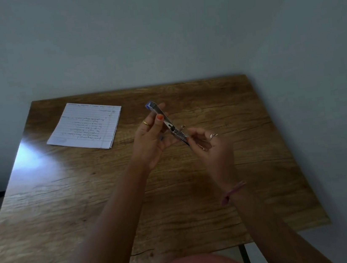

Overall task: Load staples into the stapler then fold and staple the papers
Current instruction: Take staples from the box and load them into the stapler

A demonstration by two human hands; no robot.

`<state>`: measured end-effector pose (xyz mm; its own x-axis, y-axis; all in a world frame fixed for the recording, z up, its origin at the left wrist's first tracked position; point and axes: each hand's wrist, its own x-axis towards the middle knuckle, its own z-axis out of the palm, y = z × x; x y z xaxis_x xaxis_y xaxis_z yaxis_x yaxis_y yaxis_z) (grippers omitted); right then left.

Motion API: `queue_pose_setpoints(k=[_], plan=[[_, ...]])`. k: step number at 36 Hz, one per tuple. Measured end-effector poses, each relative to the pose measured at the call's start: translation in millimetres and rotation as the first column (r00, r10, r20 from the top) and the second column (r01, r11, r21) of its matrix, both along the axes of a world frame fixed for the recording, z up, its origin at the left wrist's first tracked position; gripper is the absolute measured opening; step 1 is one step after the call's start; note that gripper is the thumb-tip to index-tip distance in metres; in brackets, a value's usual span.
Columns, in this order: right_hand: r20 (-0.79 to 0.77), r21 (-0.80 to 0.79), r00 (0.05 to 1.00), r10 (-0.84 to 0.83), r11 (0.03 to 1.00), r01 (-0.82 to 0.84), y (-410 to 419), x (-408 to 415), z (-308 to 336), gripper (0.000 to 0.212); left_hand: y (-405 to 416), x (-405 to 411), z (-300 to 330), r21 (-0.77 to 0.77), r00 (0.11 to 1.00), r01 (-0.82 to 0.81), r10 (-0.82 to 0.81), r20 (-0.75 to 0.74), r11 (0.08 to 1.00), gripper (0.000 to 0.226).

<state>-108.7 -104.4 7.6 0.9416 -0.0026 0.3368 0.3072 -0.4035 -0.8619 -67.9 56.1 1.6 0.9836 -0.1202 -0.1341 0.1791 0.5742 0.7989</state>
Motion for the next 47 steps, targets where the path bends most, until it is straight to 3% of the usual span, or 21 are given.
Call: queue_pose_setpoints(k=[12,23,39,47], plan=[[0.059,-0.107,0.998,-0.023,0.994,0.029,4.9,-10.3,7.6,0.021,1.8,-16.3,3.9,0.007,1.000,0.007,-0.008,0.022,1.000,0.029],[-0.124,0.086,0.992,-0.032,0.995,0.043,0.6,-20.0,6.0,0.024,-2.9,-26.1,4.4,-0.017,1.000,0.005,-0.005,0.022,1.000,0.028],[-0.203,0.056,0.973,0.109,0.993,-0.099,-13.1,-26.5,10.3,0.029,-4.8,-39.4,5.9,-0.010,0.999,0.000,0.001,0.034,1.000,0.028],[-0.279,-0.002,0.892,0.356,0.929,-0.371,-32.0,-19.7,31.7,0.030,-3.3,-44.3,10.0,-0.006,1.000,0.019,-0.019,0.018,1.000,0.026]])
